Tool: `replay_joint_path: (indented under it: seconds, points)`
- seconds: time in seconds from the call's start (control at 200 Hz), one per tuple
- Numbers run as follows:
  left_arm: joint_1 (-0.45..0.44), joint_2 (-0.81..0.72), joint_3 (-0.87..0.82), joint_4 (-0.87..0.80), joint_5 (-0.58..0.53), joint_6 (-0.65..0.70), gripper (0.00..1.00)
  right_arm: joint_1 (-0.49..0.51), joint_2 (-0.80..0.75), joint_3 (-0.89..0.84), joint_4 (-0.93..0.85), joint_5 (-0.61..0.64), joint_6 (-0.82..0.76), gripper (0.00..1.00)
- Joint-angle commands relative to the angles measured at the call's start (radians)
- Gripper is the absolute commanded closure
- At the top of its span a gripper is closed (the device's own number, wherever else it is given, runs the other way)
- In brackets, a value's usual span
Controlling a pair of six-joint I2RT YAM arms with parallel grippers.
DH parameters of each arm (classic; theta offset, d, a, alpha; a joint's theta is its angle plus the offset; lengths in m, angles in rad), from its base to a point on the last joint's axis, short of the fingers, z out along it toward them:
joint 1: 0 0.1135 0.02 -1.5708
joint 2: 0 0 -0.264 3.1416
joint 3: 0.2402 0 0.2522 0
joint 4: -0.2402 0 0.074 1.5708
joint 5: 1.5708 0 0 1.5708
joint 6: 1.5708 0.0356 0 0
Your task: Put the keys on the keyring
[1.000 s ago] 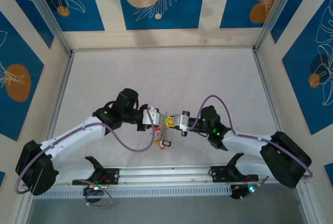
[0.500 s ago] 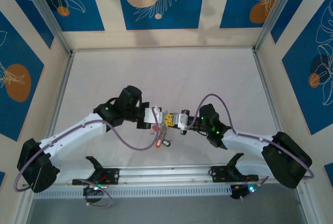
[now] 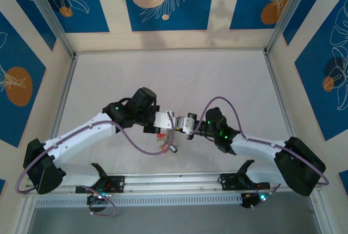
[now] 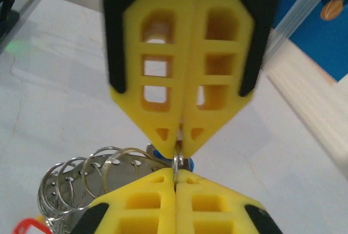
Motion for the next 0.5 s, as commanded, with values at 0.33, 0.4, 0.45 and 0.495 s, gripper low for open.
replay_joint_path:
  seconds: [0.33, 0.4, 0.45, 0.495]
  points:
    - [0.021, -0.066, -0.059, 0.052, 0.104, -0.046, 0.78, -0.011, -0.002, -0.045, 0.206, -0.033, 0.064, 1.00]
    - [0.022, -0.051, -0.052, 0.045, 0.098, -0.054, 0.79, -0.015, -0.010, -0.052, 0.219, -0.048, 0.066, 1.00]
    - [0.021, -0.050, -0.053, 0.051, 0.082, -0.061, 0.79, -0.018, -0.009, -0.056, 0.231, -0.060, 0.066, 1.00]
    - [0.021, -0.054, -0.061, 0.069, 0.070, -0.069, 0.80, -0.020, -0.010, -0.060, 0.245, -0.067, 0.068, 1.00]
